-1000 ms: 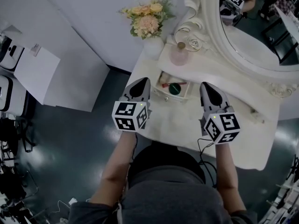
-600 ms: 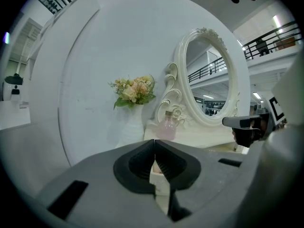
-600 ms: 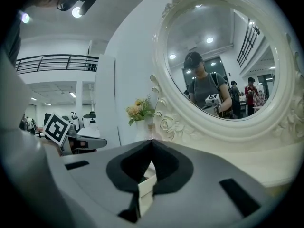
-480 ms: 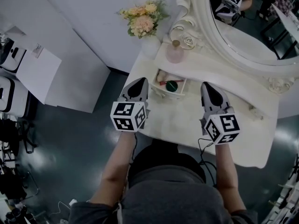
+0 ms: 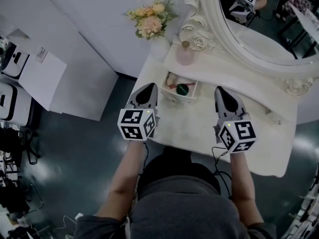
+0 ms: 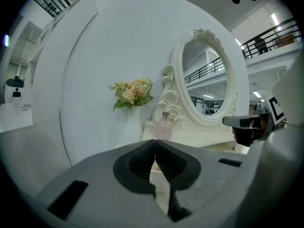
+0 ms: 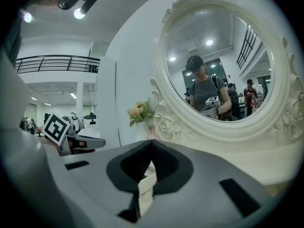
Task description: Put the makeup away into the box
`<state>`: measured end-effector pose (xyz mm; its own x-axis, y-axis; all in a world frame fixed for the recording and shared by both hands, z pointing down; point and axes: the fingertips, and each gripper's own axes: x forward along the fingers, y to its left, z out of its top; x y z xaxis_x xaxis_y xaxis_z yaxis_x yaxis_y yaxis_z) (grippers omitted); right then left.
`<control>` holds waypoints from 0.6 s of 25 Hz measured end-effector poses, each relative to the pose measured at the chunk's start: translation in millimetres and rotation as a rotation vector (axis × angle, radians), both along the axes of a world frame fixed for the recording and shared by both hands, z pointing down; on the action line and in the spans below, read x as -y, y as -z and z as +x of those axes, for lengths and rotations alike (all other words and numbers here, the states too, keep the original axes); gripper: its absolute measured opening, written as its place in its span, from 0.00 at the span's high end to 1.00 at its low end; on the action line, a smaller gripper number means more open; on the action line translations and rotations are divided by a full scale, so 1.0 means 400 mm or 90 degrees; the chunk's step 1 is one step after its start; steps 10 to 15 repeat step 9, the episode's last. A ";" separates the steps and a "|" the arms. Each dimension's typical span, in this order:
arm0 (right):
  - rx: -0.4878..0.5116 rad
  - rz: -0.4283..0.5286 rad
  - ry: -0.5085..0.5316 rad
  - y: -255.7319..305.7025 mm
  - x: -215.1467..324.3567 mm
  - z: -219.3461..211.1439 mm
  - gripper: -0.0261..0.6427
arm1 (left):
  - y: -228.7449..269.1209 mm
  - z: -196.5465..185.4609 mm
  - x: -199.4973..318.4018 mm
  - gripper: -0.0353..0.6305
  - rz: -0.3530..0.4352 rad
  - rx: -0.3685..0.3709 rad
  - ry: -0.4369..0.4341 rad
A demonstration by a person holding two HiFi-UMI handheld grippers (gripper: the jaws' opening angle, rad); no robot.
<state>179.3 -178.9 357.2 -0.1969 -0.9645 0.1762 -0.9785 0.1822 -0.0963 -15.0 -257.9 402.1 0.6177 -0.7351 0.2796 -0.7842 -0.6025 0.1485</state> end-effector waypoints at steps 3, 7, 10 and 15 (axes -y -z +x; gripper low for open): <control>0.001 0.001 0.003 0.002 -0.003 -0.005 0.96 | 0.000 -0.003 -0.005 0.94 -0.001 0.001 -0.001; -0.003 0.005 0.005 0.008 -0.004 -0.012 0.96 | 0.005 -0.005 -0.005 0.94 0.003 0.001 -0.003; -0.005 0.007 0.006 0.011 -0.004 -0.015 0.96 | 0.008 -0.005 -0.005 0.94 0.005 0.000 -0.004; -0.005 0.007 0.006 0.011 -0.004 -0.015 0.96 | 0.008 -0.005 -0.005 0.94 0.005 0.000 -0.004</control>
